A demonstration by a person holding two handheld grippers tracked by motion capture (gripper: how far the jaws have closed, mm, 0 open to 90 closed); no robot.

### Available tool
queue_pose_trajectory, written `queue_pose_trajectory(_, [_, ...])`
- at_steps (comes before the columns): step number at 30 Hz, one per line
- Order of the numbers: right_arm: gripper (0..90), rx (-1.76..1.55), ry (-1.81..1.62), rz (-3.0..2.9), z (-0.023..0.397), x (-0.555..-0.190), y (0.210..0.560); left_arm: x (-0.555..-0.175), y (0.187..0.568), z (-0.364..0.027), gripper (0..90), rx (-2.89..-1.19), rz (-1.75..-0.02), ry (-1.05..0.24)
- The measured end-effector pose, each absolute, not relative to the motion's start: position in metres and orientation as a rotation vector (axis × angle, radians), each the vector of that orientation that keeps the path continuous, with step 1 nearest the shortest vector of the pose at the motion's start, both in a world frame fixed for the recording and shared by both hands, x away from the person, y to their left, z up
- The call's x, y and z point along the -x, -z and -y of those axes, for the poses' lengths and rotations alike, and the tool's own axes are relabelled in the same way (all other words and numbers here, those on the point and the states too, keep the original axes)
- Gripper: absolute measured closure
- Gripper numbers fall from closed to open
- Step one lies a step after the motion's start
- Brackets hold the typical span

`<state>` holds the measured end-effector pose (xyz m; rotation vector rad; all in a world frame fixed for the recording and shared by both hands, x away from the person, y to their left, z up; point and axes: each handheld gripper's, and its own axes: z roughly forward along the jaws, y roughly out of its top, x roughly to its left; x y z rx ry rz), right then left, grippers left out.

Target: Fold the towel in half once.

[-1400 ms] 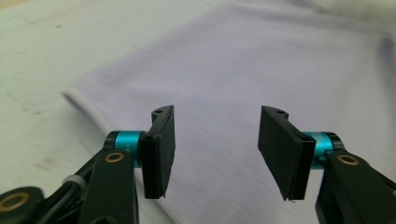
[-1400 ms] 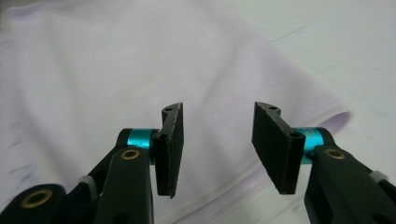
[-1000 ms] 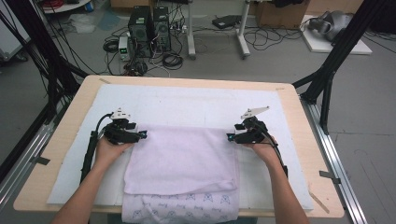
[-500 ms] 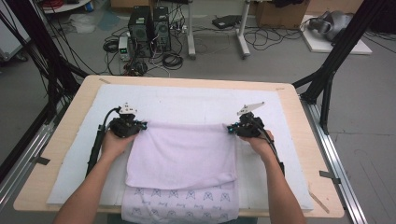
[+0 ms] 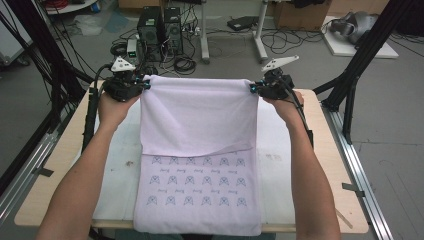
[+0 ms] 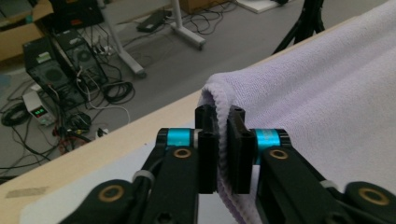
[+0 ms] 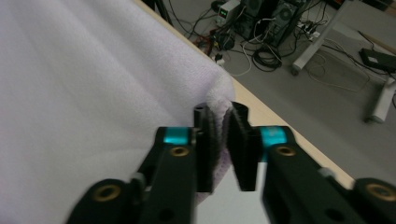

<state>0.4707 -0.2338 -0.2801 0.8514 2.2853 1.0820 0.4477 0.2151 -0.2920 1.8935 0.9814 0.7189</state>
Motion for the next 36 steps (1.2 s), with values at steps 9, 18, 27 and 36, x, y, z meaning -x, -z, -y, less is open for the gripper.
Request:
queue_pose_trajectory(9, [50.8,-0.931,-1.084,-2.413,0.237,-0.455,0.346,-0.429,0.358,-0.237,42.4,-1.937,-1.06,-0.574])
queue_pose_trajectory(18, [49.1,-0.881,-1.125,-2.512,0.229,-0.417,0.378,-0.39,0.394,-0.237,44.0,-1.976,-0.998,-0.516])
queue_pose_trajectory(27, [48.8,-0.806,-1.153,-2.602,0.223,-0.382,0.408,-0.356,0.421,-0.235,48.1,-2.027,-0.926,-0.419])
queue_pose_trajectory(36, [51.1,-0.79,-1.104,-2.655,0.227,-0.368,0.423,-0.334,0.434,-0.227,49.0,-2.121,-0.835,-0.341])
